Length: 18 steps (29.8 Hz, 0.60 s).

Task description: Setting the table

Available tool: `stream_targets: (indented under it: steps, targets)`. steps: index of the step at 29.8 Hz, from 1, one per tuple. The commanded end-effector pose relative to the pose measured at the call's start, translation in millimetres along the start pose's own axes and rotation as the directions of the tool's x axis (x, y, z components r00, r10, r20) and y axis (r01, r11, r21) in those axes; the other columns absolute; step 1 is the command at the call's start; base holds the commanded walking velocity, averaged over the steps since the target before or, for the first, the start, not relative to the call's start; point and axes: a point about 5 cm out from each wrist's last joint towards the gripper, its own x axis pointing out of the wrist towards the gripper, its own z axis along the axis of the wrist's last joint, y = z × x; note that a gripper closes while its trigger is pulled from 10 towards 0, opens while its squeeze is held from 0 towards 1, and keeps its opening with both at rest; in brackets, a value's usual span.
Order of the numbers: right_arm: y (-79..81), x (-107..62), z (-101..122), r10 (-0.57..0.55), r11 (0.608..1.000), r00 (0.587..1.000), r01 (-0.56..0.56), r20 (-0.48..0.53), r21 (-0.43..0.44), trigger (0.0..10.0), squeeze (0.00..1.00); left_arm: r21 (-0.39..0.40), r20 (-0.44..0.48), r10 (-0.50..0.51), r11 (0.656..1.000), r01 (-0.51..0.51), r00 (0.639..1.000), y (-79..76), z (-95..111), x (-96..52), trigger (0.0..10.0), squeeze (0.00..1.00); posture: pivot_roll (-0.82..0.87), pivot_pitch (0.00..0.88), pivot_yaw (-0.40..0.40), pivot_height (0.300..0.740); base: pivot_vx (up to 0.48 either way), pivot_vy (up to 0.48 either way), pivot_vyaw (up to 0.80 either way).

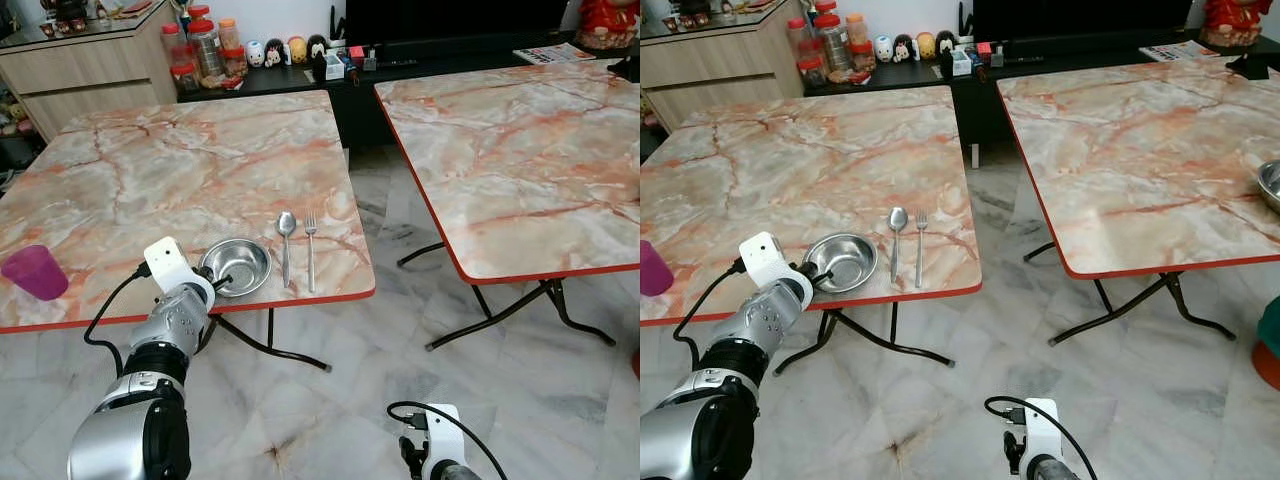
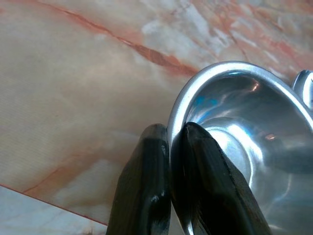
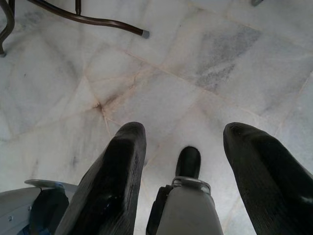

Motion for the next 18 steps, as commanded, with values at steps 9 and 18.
stream_targets:
  steps: [9, 18]
  targets:
    - [2.6, 0.7, 1.8, 0.012, 1.000, 1.000, -0.012, -0.001, -0.018, 10.0, 0.00, -0.040, 0.052, -0.007, 0.999, 0.009, 0.999, 6.6, -0.7, -4.1, 0.0, 0.00, 0.08, 0.000, 0.053, 0.740, 0.000, 0.000, 0.00]
    - [3.2, 1.0, 4.6, 0.038, 0.996, 0.999, -0.038, -0.001, -0.075, 10.0, 0.00, -0.172, 0.334, -0.161, 0.958, 0.228, 0.929, -14.6, 23.0, -16.9, 10.0, 0.00, 0.09, 0.000, 0.024, 0.740, 0.000, 0.000, 0.00]
